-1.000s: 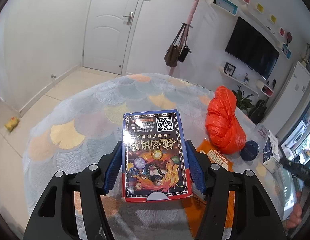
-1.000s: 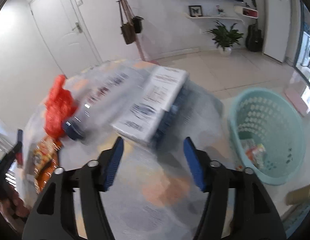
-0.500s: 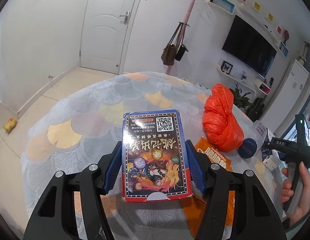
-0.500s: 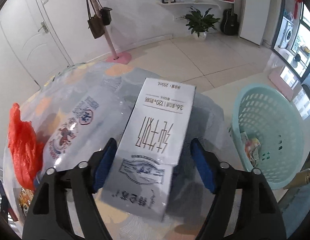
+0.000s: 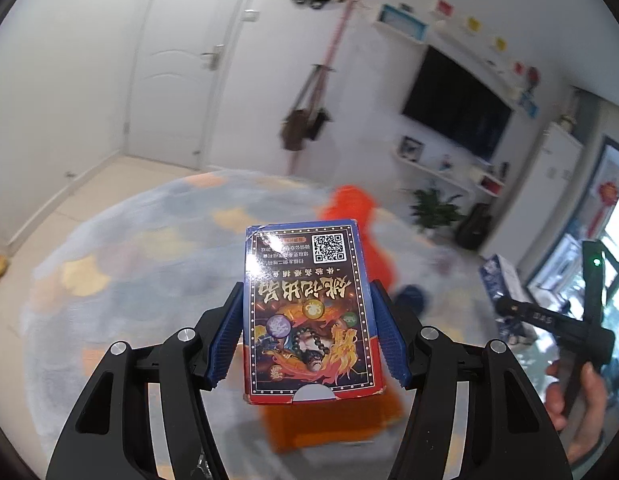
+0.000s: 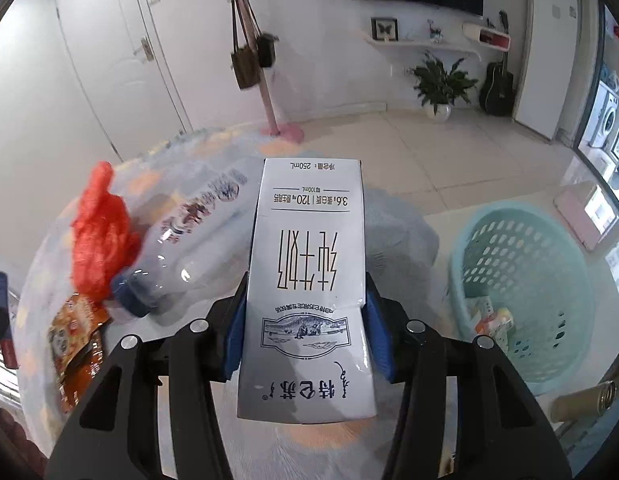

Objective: Collect trash
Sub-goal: 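Carry card box and milk carton over the blue basket and release both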

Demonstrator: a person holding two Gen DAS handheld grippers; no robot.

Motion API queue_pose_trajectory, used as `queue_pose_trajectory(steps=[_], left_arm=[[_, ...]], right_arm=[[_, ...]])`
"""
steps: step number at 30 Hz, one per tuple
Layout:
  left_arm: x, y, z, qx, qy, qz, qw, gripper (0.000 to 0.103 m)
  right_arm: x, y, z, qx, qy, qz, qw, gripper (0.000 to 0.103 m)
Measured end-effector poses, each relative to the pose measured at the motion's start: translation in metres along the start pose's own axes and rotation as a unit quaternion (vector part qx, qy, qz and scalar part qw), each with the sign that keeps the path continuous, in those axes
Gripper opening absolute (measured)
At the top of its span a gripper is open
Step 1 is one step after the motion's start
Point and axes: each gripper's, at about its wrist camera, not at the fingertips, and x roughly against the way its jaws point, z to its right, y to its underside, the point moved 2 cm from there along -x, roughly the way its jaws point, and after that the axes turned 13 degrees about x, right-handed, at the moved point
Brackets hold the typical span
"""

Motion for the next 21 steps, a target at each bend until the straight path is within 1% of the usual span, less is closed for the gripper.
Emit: queue_pose_trajectory(steps=[3, 4, 7, 11, 14, 16, 20, 21], left_arm=[[-0.003, 0.001, 0.032, -0.011, 0.037, -0.012, 0.9992, 0.059], [-0.006, 0.002, 0.047, -0.014, 0.057, -0.020, 0.9981, 0.059], [-0.020, 0.004, 0.083, -0.021, 0.096, -0.043, 0.9942, 0.059], [-0.044, 0.012, 0.138, -0.059, 0.119, -0.059, 0.9894, 0.059], [-0.066, 0.025, 0.180, -0.079, 0.136, -0.080, 0.9842, 0.059], [-0.082, 0.035, 0.203, -0.093, 0.140, -0.093, 0.9815, 0.059], [-0.122, 0.062, 0.249, -0.114, 0.157, -0.141, 0.9708, 0.059], [-0.129, 0.067, 0.255, -0.118, 0.158, -0.147, 0.9694, 0.059]], right_arm=[[0.025, -0.002, 0.016, -0.012, 0.002, 0.026, 1.000, 0.048], [0.033, -0.004, 0.023, -0.017, 0.006, 0.035, 0.999, 0.048], [0.054, -0.007, 0.049, -0.032, 0.018, 0.057, 0.998, 0.048], [0.072, -0.001, 0.089, -0.060, 0.036, 0.074, 0.995, 0.048], [0.075, 0.006, 0.120, -0.079, 0.048, 0.076, 0.993, 0.048], [0.074, 0.013, 0.145, -0.099, 0.051, 0.078, 0.991, 0.048], [0.063, 0.031, 0.185, -0.128, 0.063, 0.063, 0.988, 0.048], [0.060, 0.035, 0.191, -0.135, 0.064, 0.059, 0.987, 0.048]])
